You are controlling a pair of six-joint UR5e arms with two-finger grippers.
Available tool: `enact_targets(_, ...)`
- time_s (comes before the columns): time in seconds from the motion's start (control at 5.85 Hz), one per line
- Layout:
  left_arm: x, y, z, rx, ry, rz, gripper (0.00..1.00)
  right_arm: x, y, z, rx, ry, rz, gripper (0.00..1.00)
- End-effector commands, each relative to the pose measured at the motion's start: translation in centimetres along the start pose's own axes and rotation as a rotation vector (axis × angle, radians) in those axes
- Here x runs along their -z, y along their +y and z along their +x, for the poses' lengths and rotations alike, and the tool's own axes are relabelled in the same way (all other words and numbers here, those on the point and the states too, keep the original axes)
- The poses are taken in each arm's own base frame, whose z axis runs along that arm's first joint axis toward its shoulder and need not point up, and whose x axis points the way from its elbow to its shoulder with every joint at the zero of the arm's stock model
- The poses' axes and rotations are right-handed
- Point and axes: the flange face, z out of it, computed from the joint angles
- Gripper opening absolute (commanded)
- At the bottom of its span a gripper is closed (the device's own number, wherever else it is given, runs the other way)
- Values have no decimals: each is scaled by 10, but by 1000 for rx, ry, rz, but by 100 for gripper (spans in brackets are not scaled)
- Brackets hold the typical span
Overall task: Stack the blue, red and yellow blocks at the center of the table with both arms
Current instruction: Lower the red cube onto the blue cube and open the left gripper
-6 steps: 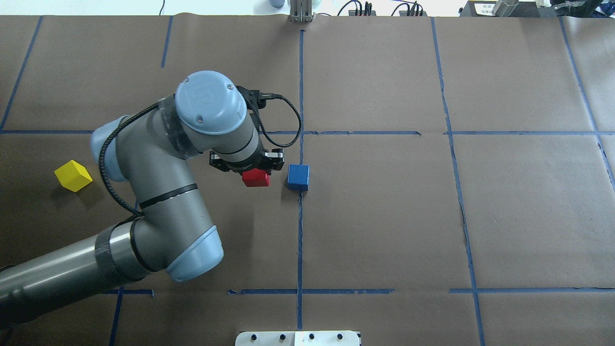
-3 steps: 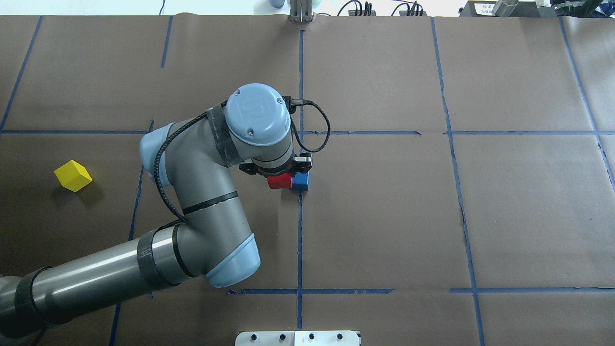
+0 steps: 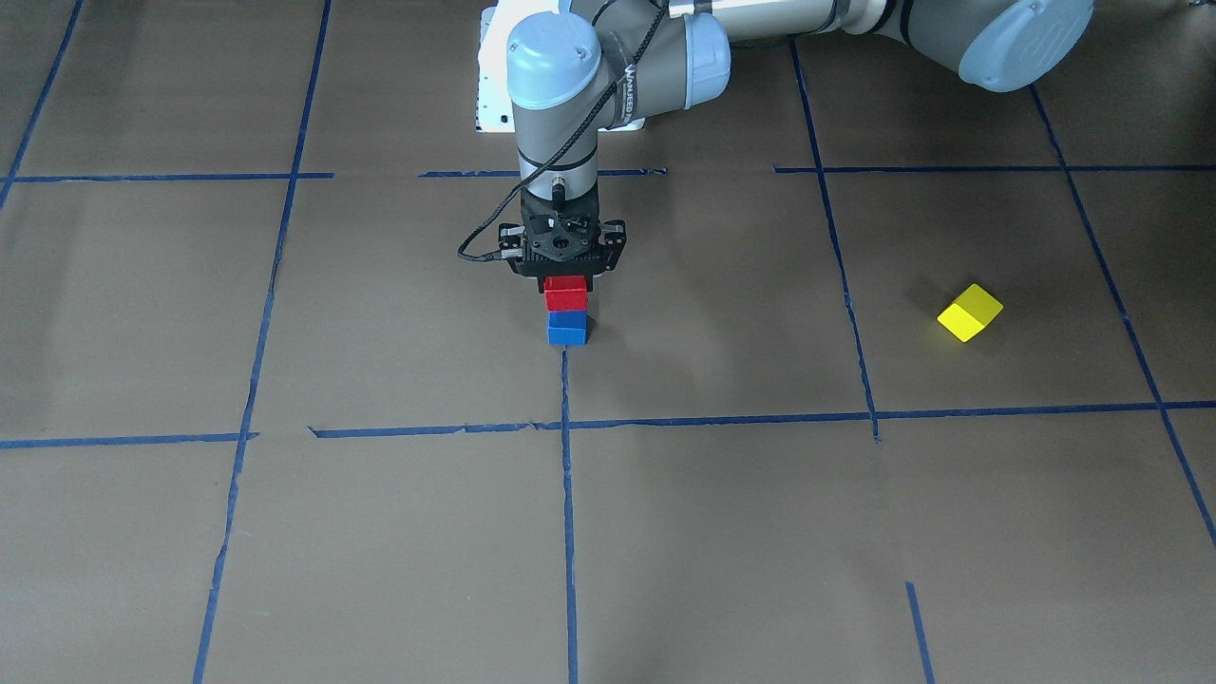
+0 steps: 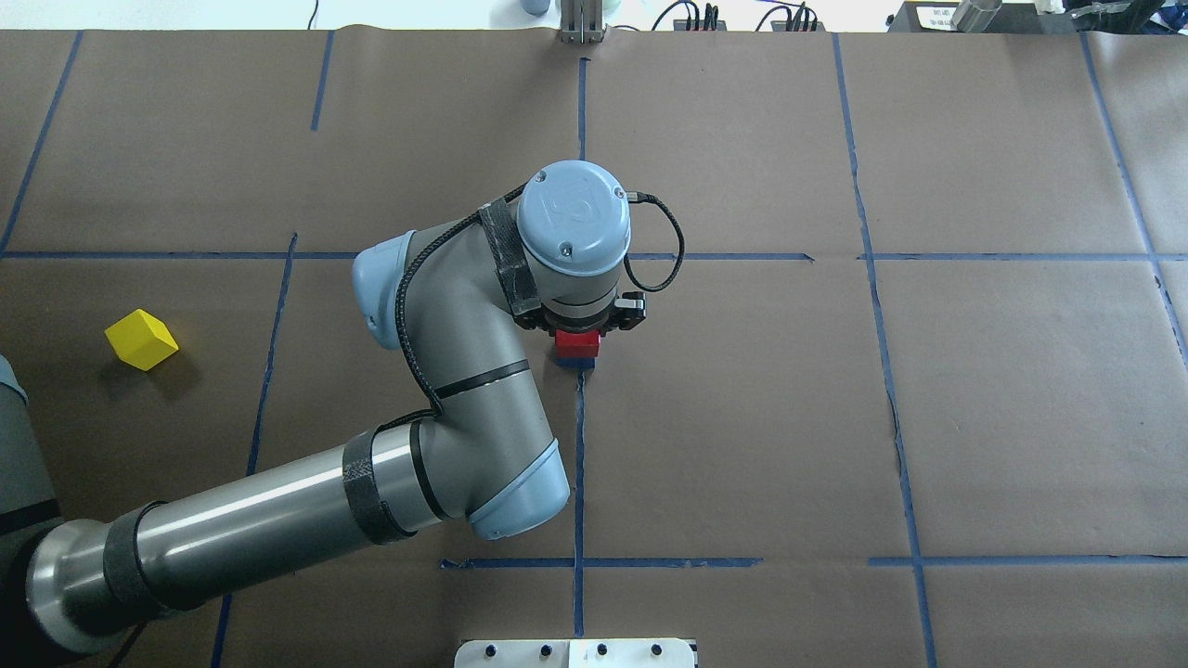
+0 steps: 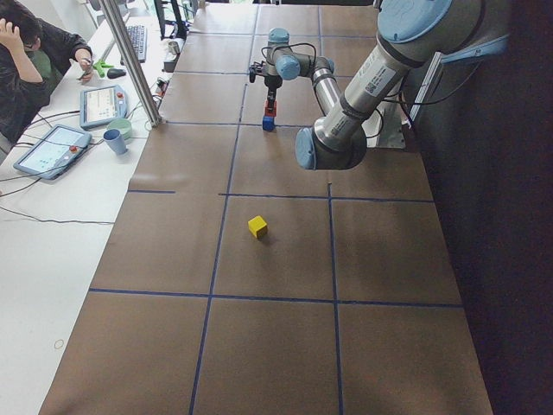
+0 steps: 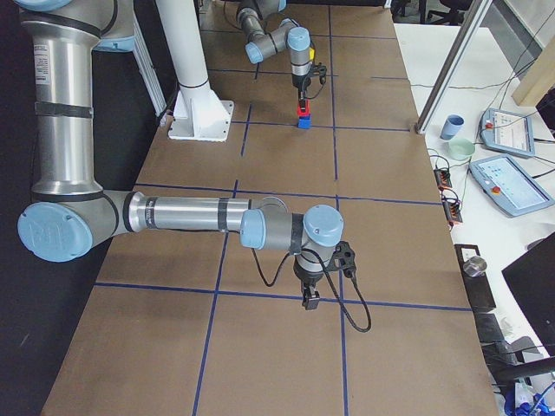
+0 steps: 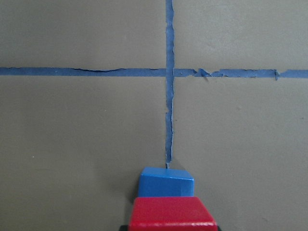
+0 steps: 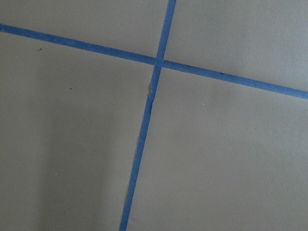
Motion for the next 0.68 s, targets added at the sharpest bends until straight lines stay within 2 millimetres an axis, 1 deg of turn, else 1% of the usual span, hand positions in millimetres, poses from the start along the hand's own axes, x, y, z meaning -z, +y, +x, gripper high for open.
enact_targets(0.0, -12, -4, 0, -8, 17, 4, 2, 0, 0, 0, 0, 0, 0, 100)
enact_targets(0.51, -17, -6, -5, -23, 14, 3, 2, 0, 0, 0, 1, 0, 1, 100)
